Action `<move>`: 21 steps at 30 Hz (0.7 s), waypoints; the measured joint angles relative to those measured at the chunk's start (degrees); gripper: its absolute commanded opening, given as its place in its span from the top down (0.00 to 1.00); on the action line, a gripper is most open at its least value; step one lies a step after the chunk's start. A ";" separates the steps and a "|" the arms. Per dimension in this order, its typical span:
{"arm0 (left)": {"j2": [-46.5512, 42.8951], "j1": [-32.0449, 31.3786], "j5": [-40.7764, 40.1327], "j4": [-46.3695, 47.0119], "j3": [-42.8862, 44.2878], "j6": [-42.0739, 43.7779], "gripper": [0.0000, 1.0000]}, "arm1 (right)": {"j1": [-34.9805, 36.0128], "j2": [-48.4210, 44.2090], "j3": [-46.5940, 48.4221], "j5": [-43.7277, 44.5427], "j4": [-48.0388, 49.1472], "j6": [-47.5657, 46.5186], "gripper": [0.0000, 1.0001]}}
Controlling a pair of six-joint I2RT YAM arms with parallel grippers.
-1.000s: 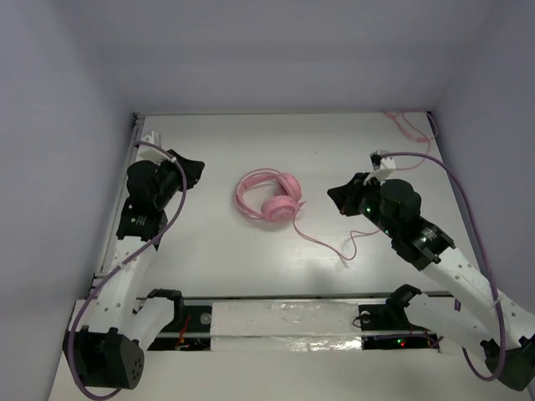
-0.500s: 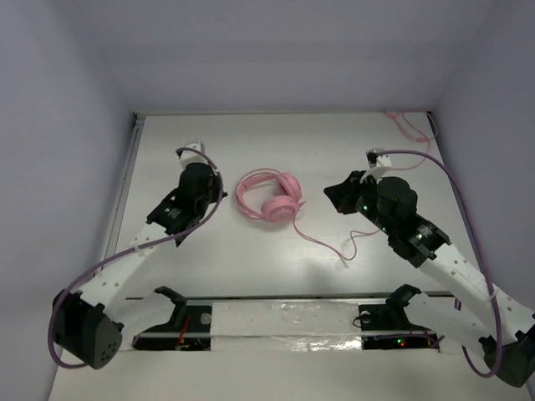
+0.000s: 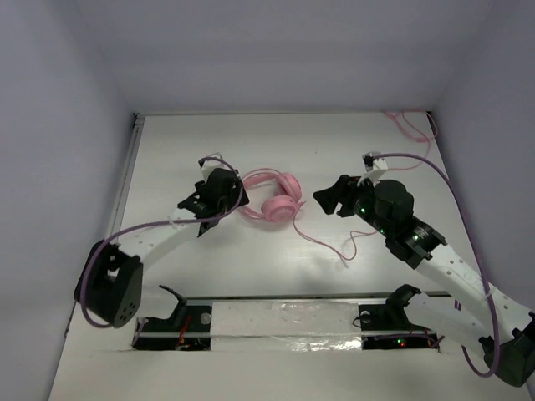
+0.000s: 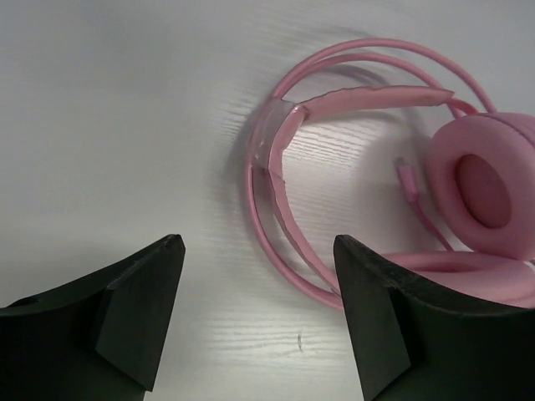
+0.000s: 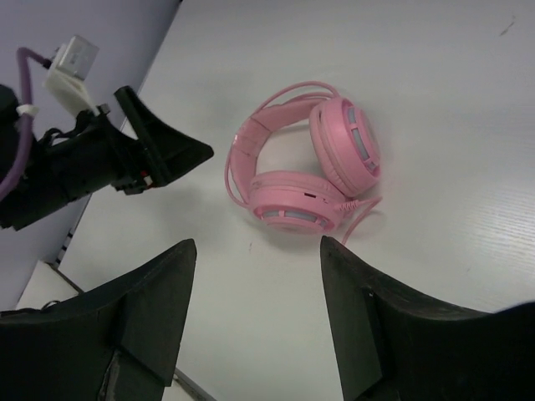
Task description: Wrap the headphones
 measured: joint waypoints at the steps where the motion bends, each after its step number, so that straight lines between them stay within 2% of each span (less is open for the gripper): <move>1: 2.38 0.00 0.00 0.59 0.76 0.22 0.29 | 0.00 0.39 -0.22 -0.42 0.00 0.00 0.30; 7: 19.17 0.79 0.44 2.12 10.80 2.45 0.31 | 0.00 1.14 -1.55 -2.19 0.42 0.22 0.28; 10: 24.11 1.11 1.33 3.45 13.03 3.21 0.34 | 0.00 1.11 -1.68 -2.25 0.85 0.22 0.28; 17: 27.08 1.40 1.90 3.48 13.29 3.43 0.40 | 0.00 1.03 -1.79 -2.23 0.92 0.20 0.29; 21: 27.63 1.40 1.62 4.11 13.20 3.54 0.52 | 0.00 1.05 -1.79 -2.23 1.27 0.20 0.29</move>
